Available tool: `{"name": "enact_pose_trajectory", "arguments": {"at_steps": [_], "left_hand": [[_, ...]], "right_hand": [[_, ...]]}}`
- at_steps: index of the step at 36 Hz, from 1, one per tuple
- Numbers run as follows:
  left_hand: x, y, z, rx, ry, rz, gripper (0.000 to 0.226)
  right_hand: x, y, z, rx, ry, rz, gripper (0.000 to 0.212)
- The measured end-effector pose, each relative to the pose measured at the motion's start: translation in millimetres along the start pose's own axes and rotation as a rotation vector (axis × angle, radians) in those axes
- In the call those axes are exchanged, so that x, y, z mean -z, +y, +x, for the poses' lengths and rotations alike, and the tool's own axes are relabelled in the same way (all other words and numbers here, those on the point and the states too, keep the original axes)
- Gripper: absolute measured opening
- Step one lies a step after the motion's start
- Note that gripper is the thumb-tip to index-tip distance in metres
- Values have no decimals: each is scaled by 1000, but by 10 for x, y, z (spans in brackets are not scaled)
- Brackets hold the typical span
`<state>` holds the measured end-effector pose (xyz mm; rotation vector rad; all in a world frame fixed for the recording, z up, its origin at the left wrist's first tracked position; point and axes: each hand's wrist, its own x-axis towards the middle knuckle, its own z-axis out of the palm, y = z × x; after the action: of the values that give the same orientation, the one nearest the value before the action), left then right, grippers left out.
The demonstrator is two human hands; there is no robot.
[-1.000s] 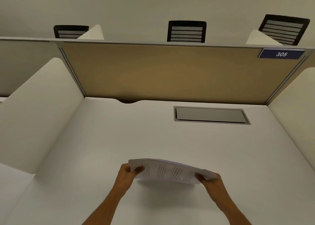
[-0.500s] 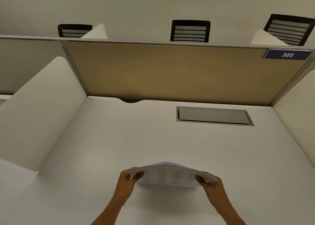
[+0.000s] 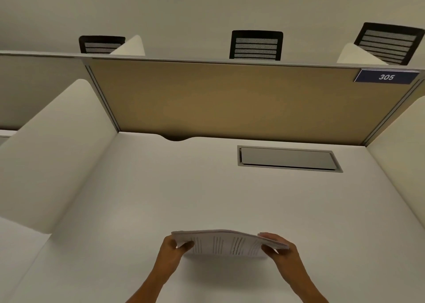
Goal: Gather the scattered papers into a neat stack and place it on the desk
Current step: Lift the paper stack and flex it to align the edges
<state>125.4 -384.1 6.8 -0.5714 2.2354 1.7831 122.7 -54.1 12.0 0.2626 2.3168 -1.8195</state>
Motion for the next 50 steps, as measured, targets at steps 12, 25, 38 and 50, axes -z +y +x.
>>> {"name": "enact_pose_trajectory", "arguments": {"at_steps": [12,25,38,50], "left_hand": [[-43,31,-91,-17,0,47,24],[-255,50,-121,-33,155,-42,16],[-455,-52,-202,-19,249,-112,23],[-395,-37,-224,-38,238,-94,19]], "right_hand": [[-26,5,-45,-20,24,-11,35],[-114,28,-66,-25,164,-23,33],[-362,202,-71,-112,307,34,20],[-309,161,-123,-139,260,76,13]]}}
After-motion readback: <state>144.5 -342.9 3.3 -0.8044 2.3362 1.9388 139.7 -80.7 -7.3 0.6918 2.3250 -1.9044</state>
